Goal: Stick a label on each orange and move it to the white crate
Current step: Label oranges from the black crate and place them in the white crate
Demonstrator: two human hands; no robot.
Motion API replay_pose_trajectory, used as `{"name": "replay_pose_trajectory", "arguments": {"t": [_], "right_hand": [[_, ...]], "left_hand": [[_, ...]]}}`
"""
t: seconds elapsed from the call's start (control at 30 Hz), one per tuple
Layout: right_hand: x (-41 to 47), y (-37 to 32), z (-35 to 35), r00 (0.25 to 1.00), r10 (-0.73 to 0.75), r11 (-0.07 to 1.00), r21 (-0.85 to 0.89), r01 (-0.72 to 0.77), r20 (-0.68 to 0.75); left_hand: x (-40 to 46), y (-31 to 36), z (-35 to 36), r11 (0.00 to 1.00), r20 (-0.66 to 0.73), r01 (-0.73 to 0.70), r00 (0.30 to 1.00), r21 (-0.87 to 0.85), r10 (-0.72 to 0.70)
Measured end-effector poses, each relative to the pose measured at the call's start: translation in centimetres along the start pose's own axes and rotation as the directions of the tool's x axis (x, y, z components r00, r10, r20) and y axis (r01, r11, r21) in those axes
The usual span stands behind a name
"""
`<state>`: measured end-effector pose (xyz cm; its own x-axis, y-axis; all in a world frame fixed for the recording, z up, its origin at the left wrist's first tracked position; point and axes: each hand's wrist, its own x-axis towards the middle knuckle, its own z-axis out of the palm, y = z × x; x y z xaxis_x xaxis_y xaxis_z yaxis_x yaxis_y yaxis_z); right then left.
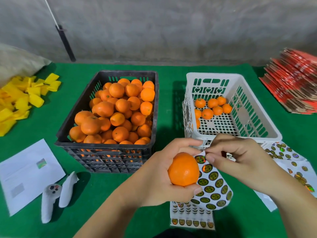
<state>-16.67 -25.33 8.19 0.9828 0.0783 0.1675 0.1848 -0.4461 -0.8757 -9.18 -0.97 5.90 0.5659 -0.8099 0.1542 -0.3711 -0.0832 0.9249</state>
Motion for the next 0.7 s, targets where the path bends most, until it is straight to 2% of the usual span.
{"name": "replay_pose_trajectory", "arguments": {"t": [0.13,0.27,0.47,0.53,0.57,0.6,0.67,0.7], "right_hand": [[-0.1,0.2,-0.1,1.0,-0.003,1.0,-0.013,0.003,0.005],[-0.3,-0.1,0.0,0.999,-0.046,0.991,-0.122,0.049,0.027],[0.0,0.5,0.0,0.999,-0.047,0.997,-0.058,0.045,-0.028],[0.0,0.7,-0.1,0.993,-0.024,0.996,-0.085,0.015,-0.113],[0.0,0.7,-0.2,0.979,-0.023,0.994,-0.11,0.001,-0.2],[-0.1,0.6,-0.3,0.949,-0.046,0.988,-0.152,-0.002,-0.311],[-0.3,-0.3,-0.1,0.842,-0.166,0.959,-0.282,0.018,-0.513],[-0.6,-1.1,0.2,0.796,-0.259,0.93,-0.365,0.052,-0.547]], "left_hand": [[0.1,0.0,0.1,1.0,0.004,0.007,1.0,0.009,-0.007],[0.1,0.1,0.2,1.0,0.023,0.017,1.0,0.003,-0.017],[0.2,0.4,0.4,1.0,0.033,0.02,0.999,-0.014,-0.019],[0.2,0.3,0.4,0.999,0.032,0.023,0.999,-0.029,-0.022],[0.2,0.2,0.4,0.999,0.022,0.024,0.999,-0.026,-0.023],[0.2,0.1,0.4,0.999,0.006,0.022,1.0,-0.024,-0.022],[0.4,-0.1,0.6,0.998,-0.036,0.029,0.999,-0.051,-0.031],[0.6,-0.2,0.7,0.995,-0.049,0.044,0.998,-0.092,-0.048]]}}
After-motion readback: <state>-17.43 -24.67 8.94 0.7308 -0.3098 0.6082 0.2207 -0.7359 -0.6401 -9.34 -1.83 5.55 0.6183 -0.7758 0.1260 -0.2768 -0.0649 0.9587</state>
